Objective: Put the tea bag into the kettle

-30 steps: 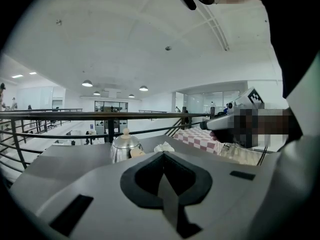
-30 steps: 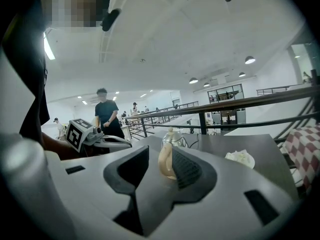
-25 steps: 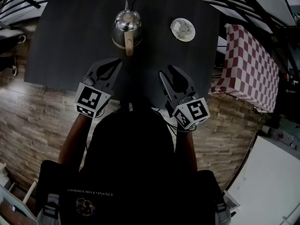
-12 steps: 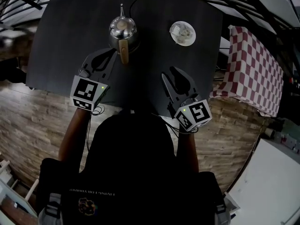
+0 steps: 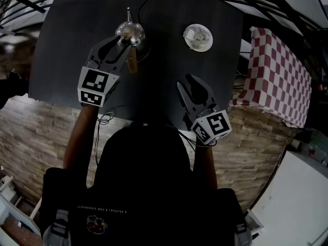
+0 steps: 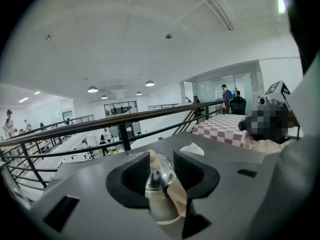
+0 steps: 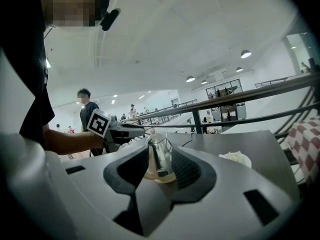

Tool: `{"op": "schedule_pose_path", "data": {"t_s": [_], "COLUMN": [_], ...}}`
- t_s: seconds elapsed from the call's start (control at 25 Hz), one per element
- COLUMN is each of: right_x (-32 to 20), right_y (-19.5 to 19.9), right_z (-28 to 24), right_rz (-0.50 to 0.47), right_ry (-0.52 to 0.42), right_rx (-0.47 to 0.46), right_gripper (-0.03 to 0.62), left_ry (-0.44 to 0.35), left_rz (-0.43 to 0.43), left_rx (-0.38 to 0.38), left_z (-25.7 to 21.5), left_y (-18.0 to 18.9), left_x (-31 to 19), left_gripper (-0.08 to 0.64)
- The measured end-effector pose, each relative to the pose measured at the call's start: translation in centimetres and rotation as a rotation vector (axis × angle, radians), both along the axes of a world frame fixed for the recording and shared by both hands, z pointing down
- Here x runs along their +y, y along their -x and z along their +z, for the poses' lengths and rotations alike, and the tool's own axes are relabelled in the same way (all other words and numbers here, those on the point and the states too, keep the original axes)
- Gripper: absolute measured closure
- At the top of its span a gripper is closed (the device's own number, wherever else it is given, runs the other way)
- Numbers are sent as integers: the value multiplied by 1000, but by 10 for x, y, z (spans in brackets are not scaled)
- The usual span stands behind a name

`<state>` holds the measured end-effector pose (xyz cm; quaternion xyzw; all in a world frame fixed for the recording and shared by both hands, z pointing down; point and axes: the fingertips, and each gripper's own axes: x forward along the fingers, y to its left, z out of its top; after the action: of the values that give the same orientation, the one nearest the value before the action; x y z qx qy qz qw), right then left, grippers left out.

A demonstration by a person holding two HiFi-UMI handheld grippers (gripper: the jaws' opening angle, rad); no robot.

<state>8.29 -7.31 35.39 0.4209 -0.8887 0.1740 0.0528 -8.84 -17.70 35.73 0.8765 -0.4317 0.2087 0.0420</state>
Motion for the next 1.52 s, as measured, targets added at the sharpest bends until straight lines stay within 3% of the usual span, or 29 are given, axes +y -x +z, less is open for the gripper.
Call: {"op": "schedule_pose_path", "data": {"t_s": [0.24,0.76,0.88,1.2,1.52], "right_x": [-8,-19,-19,-13,-7], "right_y": [0,-4,-4,-11,-17], "right_z": [3,10,8,-3,-10], "right_rz": [-1,-12,-9,8,25], "right_ry": [13,20,16,-20,-39], "right_rx": [0,-4,-2,11,37], "right_gripper": [453,453,453,453,453], "left_ry": [10,36,8,-52,-13], "left_rz": [-25,-50,-69,-12,43], "left_rx": [-47,-73,-66,-21,2], "left_z": [11,27,20,-20,-20], "left_y": [0,-4,0,-14,-31], "left_x": [-26,-41,-45,-7,41], "left_gripper": [419,417,459,460,460]}}
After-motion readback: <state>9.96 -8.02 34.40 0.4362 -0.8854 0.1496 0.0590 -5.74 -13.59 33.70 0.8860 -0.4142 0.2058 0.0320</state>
